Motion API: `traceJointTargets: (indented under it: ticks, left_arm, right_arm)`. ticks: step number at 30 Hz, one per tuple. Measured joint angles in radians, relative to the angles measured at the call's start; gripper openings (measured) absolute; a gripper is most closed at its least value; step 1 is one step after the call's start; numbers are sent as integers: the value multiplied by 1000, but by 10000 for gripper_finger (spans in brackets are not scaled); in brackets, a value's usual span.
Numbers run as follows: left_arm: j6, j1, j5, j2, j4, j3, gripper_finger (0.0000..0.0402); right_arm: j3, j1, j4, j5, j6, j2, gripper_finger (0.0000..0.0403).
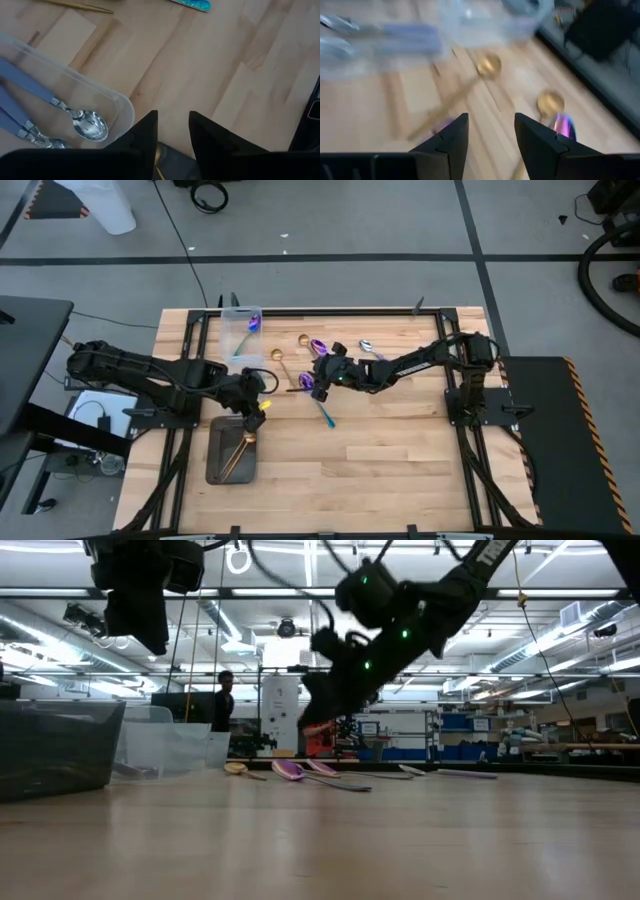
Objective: Sort silverware by color (type)
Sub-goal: Put the gold spoon into the black bin
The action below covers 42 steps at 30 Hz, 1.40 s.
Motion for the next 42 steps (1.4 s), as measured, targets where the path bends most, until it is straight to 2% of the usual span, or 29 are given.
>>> traceJointTargets:
  ticks: [7,17,21,29,42]
  left_arm:
    - [42,0,1,0,-1,0,119]
    - [95,0,1,0,-1,0,119]
    - [97,0,1,0,-1,0,119]
    - [112,0,1,0,-1,0,119]
    - [113,-1,1,0,-2,0,119]
  right_arm:
    - [0,-62,-78,-1,126,82,169]
    - [6,-90,-72,-17,163,162,165]
    - [6,-91,-88,-26,189,159,133]
    - [6,-91,-109,-55,187,159,16]
    - [-3,-77,-158,-30,151,100,7]
